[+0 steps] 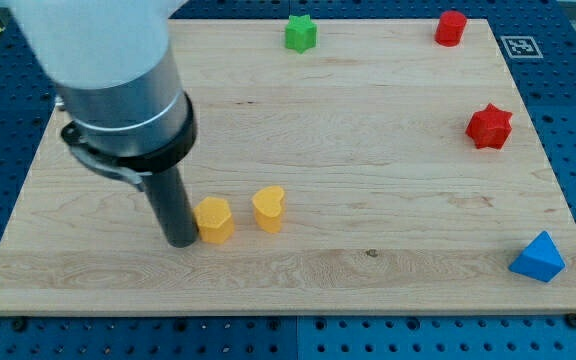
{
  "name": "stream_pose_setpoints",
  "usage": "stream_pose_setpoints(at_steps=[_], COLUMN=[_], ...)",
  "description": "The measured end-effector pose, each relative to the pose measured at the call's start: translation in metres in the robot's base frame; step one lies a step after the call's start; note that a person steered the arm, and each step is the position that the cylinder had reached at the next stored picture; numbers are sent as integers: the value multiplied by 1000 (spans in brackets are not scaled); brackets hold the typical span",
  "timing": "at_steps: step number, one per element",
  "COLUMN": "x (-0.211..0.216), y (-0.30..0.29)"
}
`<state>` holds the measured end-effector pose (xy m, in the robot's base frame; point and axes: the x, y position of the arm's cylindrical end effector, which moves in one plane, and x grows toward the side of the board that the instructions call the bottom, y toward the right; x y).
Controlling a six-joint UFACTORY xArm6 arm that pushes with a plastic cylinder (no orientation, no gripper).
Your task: Point your arm to center left
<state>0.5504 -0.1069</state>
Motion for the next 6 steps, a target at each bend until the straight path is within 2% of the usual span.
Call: stream_pose_setpoints(at_steps=[3, 4, 5, 6], x=[-9, -9, -16, -56], y=[36, 13, -36, -75])
